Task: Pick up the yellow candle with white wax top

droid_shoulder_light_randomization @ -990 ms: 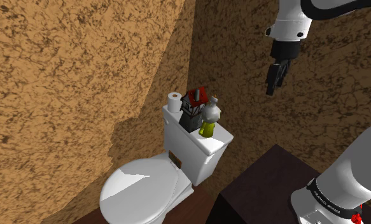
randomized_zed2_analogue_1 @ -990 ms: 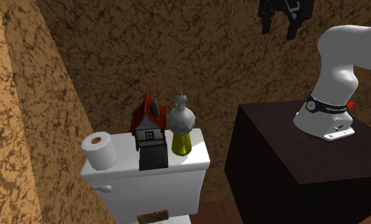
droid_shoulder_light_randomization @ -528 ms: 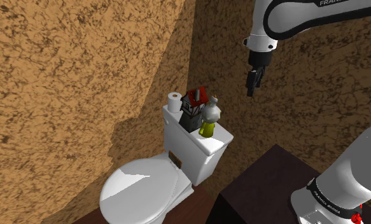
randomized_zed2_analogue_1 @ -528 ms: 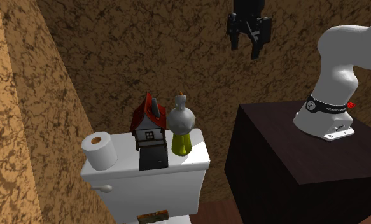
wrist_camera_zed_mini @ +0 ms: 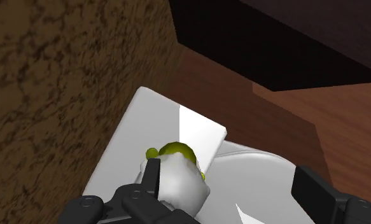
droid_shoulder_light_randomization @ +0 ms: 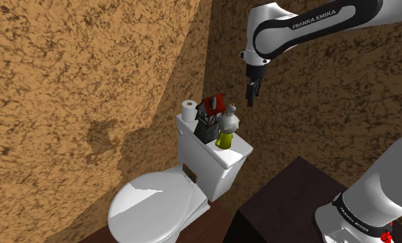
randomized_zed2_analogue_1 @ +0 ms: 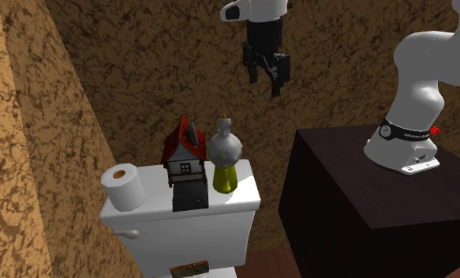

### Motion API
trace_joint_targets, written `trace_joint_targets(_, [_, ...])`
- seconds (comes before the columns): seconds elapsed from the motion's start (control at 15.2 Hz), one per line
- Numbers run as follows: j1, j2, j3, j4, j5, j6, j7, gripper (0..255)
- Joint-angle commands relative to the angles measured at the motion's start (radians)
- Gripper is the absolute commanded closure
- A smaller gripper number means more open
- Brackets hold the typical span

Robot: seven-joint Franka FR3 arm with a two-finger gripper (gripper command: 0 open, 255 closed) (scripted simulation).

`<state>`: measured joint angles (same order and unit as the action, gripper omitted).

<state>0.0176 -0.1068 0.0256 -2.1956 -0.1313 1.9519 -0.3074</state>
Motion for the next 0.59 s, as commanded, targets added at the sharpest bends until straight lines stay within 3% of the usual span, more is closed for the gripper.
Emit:
trace_joint_targets(0.0, [-0.003,0.080,-0.003,0.051,-0.018,0.035,-0.027,0])
trace_joint_targets(0.53, [0.003,0.355,0.000,0.273,-0.076,0.107,-0.096,0])
